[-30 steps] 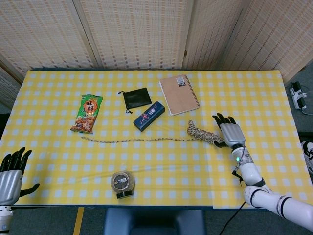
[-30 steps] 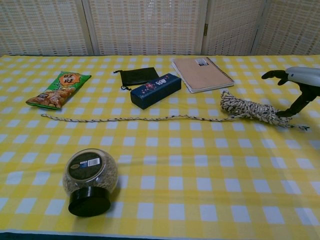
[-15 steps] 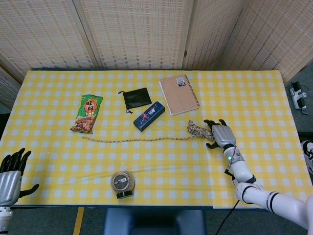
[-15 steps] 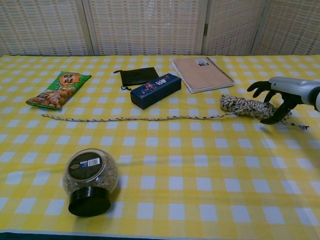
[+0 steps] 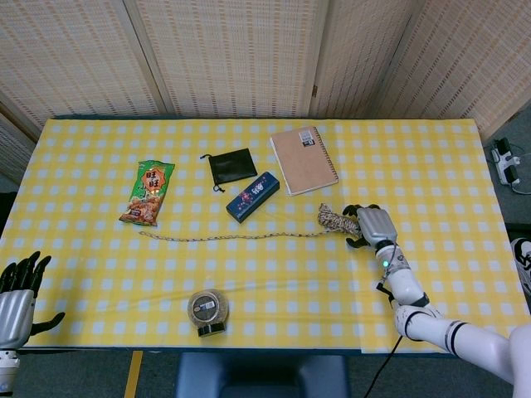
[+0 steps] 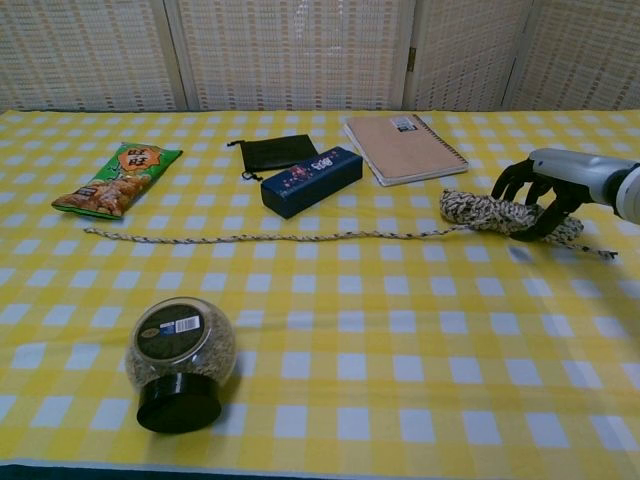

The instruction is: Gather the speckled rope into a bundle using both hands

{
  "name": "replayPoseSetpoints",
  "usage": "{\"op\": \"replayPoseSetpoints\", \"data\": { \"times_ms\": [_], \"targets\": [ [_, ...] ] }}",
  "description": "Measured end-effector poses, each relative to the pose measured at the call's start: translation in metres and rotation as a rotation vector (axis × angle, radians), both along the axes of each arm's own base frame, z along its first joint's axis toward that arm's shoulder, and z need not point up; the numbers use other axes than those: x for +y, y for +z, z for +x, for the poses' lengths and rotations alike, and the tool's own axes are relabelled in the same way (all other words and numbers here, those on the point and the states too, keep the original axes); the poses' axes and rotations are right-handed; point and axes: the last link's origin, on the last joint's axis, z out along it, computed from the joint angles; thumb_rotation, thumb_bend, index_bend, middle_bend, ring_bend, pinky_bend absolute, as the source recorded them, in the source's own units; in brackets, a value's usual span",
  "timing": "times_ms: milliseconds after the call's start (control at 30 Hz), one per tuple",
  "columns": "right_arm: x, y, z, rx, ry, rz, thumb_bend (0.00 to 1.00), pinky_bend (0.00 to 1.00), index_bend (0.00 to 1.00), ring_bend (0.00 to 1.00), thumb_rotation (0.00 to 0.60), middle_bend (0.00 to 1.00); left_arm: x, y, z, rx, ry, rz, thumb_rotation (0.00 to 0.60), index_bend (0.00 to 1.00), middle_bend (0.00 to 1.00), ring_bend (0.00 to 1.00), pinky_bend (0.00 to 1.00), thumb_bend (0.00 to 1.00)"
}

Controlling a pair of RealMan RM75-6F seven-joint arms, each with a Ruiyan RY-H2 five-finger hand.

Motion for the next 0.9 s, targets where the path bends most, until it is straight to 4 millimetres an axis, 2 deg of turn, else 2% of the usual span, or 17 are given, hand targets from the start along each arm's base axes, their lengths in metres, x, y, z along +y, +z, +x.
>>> {"op": "replayPoseSetpoints", "data": {
  "times_ms": [467, 900],
  "targets": [
    [-0.0021, -0.0025, -0.0028, -0.002, -0.009, -0.010, 0.31, 0.33, 0.41, 0.44, 0.600, 0.40, 0.0002, 0.0003, -0.0005, -0.001, 0.004, -0.001, 0.600, 0.00, 0.00, 0.00, 0.00, 0.13],
    [-0.0016, -0.0046, 0.0007, 0.011, 0.027, -0.030, 0.52, 0.51, 0.59, 0.61, 0.600, 0.56, 0.0013, -0.0002, -0.0007, 0.000, 0.003, -0.007, 0.600, 0.00, 0.00, 0.00, 0.00, 0.13]
  ]
}}
